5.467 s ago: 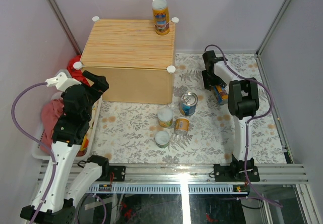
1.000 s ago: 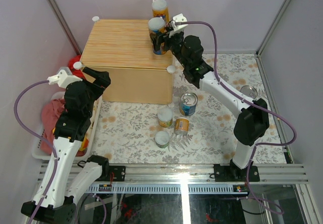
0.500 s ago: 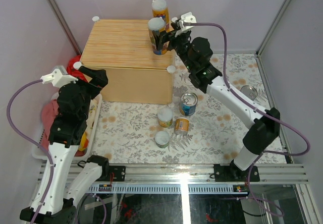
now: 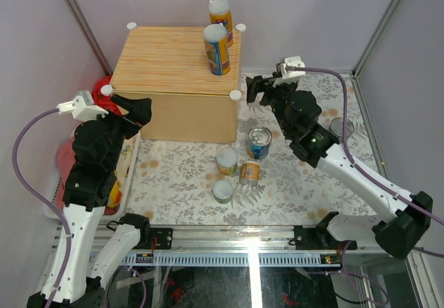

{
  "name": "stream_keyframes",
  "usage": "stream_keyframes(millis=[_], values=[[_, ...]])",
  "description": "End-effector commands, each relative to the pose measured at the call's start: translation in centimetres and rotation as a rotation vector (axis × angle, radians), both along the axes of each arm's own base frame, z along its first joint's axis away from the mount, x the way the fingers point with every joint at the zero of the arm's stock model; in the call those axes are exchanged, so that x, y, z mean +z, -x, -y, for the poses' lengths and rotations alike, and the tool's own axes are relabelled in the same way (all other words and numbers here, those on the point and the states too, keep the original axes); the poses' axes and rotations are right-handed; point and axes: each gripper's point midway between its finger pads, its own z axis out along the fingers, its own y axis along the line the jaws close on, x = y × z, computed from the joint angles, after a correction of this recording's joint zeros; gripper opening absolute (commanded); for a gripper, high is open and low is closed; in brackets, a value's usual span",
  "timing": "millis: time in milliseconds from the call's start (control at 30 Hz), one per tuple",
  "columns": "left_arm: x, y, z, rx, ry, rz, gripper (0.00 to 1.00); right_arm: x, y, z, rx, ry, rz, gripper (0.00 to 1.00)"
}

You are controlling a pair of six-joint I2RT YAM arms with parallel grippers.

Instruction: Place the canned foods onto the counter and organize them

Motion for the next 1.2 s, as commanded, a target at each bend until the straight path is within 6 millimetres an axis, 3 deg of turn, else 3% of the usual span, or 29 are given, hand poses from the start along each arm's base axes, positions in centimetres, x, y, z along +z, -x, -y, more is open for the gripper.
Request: stream_keyframes(millis=[0,133,300,600,833,1167], values=[[0.7,0.3,2.3,-0.142,-0.002,0.043,1.0,-3.3,1.7,4.2,-0.155,-0.053,-0.124,0.87],[-0.3,0.5,3.8,-0.223,0.007,0.021,1.0,-8.1,2.9,5.7,-0.199,-0.023,-0.246,0.87],[-1.6,0.6,4.7,-0.274,0.014,-0.003,1.0,-13.7,4.1,5.8,-0.19,0.002,-0.385,0.89],[-3.6,0.0,5.7,-0.333,-0.012,-0.06,1.0,-21.3,5.4,5.2,-0.156,0.05,-0.537,0.92],[-4.6,-0.5,5.7,-0.331,-0.016,-0.084,1.0,-24.2,5.3,3.4,-0.086,0.079,-0.586,0.94],[-5.0,-0.8,5.8,-0.333,-0.015,-0.097,1.0,-26.2,4.6,1.8,-0.038,0.121,-0.619,0.99]])
